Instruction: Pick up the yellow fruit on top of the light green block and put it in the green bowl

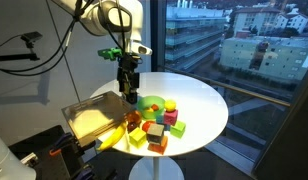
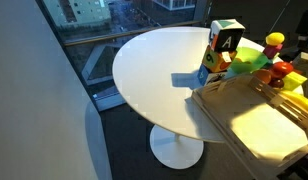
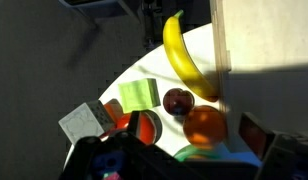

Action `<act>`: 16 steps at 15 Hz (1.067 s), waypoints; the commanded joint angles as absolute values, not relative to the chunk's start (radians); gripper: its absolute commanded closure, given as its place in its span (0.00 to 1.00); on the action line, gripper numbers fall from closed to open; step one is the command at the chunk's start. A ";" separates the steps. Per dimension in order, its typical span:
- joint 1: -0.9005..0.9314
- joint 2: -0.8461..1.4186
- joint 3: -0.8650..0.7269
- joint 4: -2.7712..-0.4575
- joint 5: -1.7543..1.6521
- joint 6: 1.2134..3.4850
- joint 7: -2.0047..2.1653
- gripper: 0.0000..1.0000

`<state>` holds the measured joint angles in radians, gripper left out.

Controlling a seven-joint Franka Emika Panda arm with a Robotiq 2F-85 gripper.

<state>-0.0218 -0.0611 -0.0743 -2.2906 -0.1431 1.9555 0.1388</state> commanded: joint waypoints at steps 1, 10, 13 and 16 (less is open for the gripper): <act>-0.042 -0.194 -0.072 -2.390 -0.149 1.946 0.065 0.00; -0.044 -0.429 -0.073 -2.515 -0.122 1.939 -0.026 0.00; -0.043 -0.482 -0.071 -2.532 -0.117 1.945 -0.014 0.00; -0.046 -0.507 -0.069 -2.541 -0.115 1.954 -0.002 0.00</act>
<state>-0.0342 -0.4618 -0.0745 -2.5203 -0.1367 1.9545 0.0000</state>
